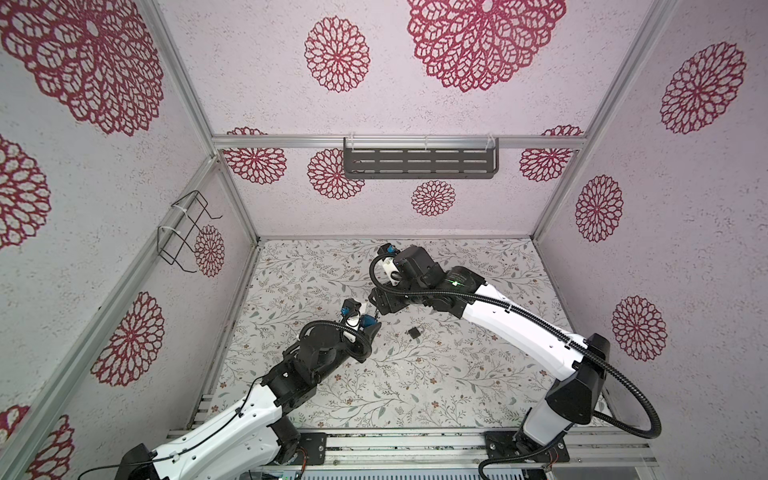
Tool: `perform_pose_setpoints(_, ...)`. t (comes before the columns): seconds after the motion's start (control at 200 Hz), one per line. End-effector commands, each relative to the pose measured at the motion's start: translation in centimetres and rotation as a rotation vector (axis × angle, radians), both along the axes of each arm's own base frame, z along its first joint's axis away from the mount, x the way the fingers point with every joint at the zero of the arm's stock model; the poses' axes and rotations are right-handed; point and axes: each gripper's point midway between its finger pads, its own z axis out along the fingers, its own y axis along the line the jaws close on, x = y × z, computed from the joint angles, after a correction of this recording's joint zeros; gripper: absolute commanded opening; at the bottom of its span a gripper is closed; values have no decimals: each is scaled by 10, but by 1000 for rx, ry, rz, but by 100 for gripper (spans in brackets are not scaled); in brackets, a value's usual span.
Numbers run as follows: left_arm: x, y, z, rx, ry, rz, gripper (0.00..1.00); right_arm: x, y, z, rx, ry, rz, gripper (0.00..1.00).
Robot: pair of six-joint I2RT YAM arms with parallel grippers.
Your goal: Unlock with the key
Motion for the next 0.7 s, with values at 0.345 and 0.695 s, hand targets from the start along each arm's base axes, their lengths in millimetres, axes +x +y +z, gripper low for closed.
perform_pose_setpoints(0.345,3,-5,26,-50,-81,-4,0,-11,-26,-5,-145,-20,48,79)
perform_pose_setpoints(0.695,6,-2,28,-75,-93,22,0,-26,-34,8,-85,-7,78,79)
